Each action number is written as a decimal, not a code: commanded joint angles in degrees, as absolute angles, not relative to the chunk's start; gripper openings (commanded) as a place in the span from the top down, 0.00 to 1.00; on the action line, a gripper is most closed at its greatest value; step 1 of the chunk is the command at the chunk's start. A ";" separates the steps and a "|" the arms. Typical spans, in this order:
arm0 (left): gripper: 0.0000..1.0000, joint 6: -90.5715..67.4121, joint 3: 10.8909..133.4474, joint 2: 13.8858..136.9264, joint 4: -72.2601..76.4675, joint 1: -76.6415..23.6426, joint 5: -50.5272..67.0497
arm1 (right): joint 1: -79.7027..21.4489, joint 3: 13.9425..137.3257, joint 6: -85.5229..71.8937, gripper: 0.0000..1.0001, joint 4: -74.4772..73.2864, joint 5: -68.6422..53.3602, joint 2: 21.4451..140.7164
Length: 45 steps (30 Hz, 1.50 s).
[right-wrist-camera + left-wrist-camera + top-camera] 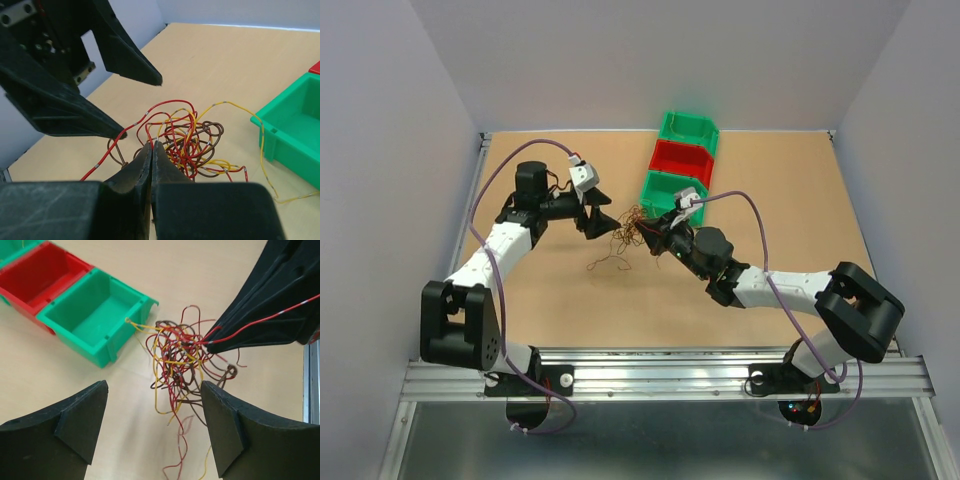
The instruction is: Untangle the cables
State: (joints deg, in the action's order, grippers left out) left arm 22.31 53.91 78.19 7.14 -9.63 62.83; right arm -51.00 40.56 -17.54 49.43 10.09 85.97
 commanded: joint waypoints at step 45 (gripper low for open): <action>1.00 17.06 60.04 85.62 8.94 -0.18 51.61 | -50.98 9.07 -12.13 1.00 41.22 47.10 26.84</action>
State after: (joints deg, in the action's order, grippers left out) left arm 21.56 62.72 92.20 -0.10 -1.26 60.27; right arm -51.11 12.10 -13.26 39.44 37.67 33.21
